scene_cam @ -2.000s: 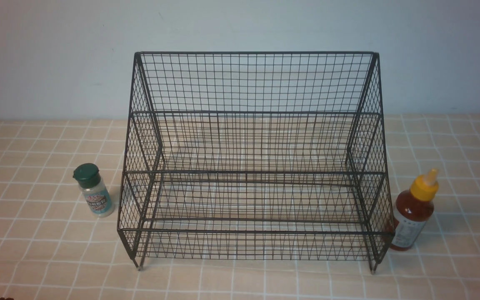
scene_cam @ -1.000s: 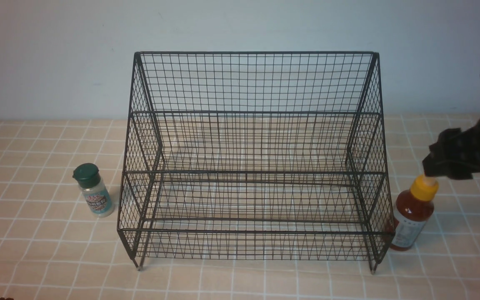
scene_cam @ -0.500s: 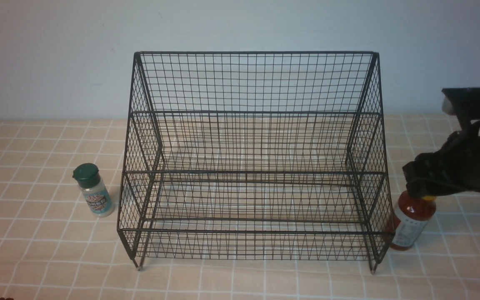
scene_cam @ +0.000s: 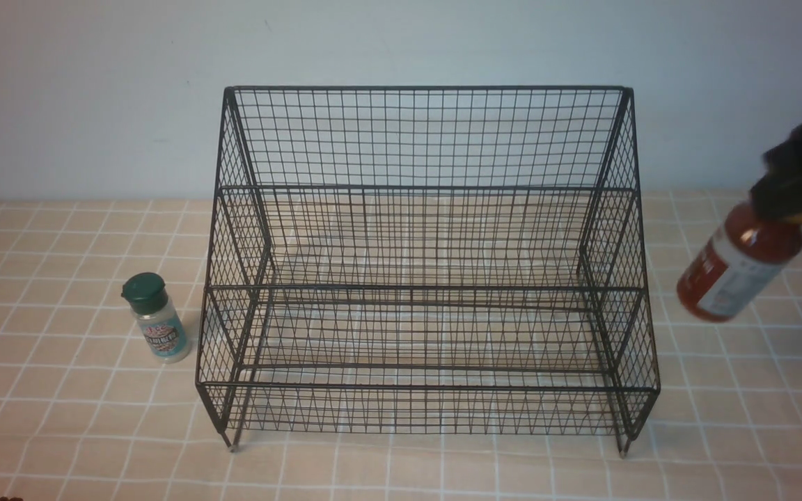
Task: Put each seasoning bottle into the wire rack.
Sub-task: Use the right arm to put the condiment bottle back on the shelf
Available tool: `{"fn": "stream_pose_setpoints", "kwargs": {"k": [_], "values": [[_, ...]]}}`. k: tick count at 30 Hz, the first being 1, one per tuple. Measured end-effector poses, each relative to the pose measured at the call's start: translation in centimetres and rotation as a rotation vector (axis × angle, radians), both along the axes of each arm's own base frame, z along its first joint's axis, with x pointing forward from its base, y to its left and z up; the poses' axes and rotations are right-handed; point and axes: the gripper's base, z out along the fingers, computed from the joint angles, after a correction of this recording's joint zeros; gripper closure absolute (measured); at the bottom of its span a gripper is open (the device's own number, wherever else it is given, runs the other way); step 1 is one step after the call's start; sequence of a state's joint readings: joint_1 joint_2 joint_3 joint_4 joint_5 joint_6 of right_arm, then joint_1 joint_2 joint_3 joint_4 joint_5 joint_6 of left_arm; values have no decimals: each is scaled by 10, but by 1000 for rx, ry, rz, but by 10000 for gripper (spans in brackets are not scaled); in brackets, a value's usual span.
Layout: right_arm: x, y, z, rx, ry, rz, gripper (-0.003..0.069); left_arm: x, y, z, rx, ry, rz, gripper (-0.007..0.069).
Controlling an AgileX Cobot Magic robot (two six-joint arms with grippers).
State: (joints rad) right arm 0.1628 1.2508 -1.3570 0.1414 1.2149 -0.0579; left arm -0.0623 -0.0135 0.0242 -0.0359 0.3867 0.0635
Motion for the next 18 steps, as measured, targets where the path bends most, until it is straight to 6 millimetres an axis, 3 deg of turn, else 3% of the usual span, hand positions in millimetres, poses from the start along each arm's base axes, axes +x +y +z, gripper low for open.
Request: {"fn": "stream_pose_setpoints", "kwargs": {"k": [5, 8, 12, 18], "values": [[-37, 14, 28, 87, -73, 94, 363, 0, 0, 0, 0, 0, 0, 631], [-40, 27, 29, 122, -79, 151, 363, 0, 0, 0, 0, 0, 0, 631], [-27, 52, 19, 130, -65, 226, 363, 0, 0, 0, 0, 0, 0, 631], [13, 96, -29, 48, 54, 311, 363, 0, 0, 0, 0, 0, 0, 631]]}}
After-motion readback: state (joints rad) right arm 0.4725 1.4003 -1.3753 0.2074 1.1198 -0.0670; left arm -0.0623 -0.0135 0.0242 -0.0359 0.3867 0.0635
